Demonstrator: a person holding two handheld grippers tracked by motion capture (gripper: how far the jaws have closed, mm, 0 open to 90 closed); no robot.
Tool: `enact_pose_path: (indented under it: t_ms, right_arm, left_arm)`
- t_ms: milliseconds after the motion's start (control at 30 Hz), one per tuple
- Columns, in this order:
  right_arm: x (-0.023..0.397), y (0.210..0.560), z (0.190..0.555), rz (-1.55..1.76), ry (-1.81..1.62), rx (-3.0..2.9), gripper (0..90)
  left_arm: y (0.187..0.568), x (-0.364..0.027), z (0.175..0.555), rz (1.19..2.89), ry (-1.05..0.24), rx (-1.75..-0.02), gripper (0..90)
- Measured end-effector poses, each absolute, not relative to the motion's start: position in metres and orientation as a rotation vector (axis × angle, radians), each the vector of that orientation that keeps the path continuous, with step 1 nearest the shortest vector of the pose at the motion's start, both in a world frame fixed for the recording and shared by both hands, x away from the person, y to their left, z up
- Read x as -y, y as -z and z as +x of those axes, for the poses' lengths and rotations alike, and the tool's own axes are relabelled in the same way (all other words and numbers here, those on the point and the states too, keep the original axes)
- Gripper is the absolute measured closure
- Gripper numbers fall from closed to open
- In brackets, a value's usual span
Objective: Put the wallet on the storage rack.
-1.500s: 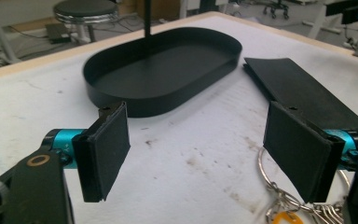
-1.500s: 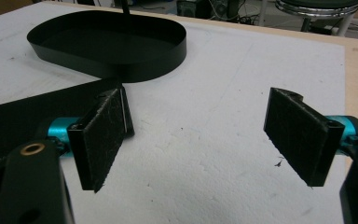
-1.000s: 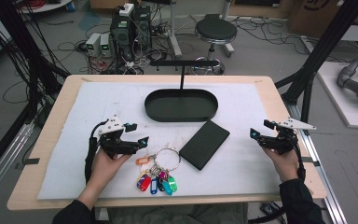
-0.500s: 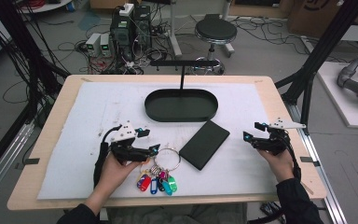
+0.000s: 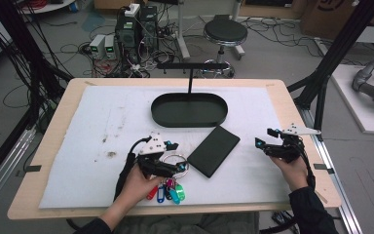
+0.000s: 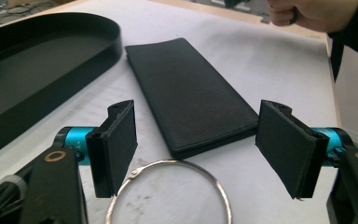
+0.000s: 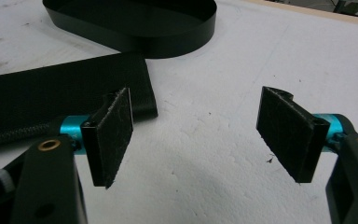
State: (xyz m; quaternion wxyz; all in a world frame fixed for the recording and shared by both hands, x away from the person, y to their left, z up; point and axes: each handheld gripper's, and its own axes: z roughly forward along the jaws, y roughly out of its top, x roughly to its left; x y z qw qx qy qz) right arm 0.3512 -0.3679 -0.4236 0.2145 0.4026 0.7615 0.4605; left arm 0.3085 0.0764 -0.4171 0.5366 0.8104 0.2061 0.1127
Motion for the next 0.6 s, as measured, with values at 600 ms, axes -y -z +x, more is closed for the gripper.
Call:
enact_pose_path:
  t_ms: [600]
  right_arm:
    - [0.368, 0.424, 0.350, 1.120, -1.276, -2.115, 27.4]
  left_arm:
    - [0.424, -0.013, 0.291, 2.102, -0.345, -0.332, 37.6]
